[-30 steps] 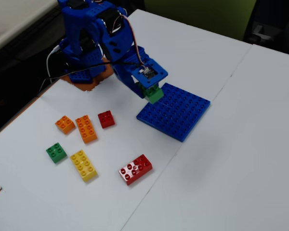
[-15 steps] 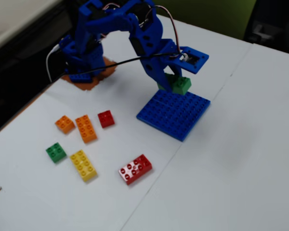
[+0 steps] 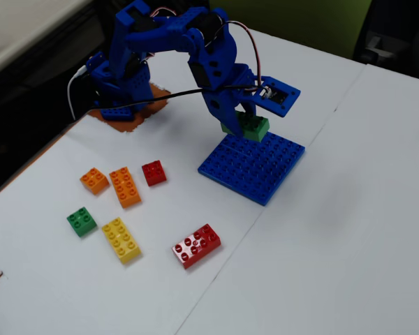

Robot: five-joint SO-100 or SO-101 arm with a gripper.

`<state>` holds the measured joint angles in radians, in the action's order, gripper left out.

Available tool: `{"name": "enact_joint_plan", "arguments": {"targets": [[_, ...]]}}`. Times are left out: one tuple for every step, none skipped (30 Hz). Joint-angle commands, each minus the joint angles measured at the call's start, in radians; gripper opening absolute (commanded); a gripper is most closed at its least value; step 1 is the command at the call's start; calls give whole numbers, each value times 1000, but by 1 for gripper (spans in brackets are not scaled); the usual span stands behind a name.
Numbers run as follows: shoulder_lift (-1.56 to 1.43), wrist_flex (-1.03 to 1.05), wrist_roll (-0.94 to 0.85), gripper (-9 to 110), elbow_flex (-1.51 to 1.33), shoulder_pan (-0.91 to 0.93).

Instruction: Pick up the 2x4 green block and go up the 8x8 blue block.

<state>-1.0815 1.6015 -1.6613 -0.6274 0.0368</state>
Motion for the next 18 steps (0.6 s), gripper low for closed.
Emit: {"name": "enact_joint_plan", "arguments": {"targets": [[-28, 9, 18, 3, 2, 3], [-28, 9, 23, 3, 2, 3], [-28, 9, 23, 3, 2, 2], [-28, 11, 28, 3, 2, 2], [-28, 12, 31, 3, 2, 2], [-26, 12, 32, 3, 0, 2], [-25, 12, 34, 3, 0, 0], [-23, 9, 38, 3, 0, -2], [-21, 8, 43, 3, 0, -3], [-20, 8, 44, 3, 0, -6], [-20, 6, 49, 3, 0, -8], [-20, 3, 55, 3, 0, -9], [-20, 3, 60, 3, 0, -9], [-20, 0, 64, 3, 0, -11], [-21, -2, 67, 3, 0, -12], [-21, -3, 71, 3, 0, -12], [-23, -6, 78, 3, 0, -12], [-23, -9, 84, 3, 0, -14]]}}
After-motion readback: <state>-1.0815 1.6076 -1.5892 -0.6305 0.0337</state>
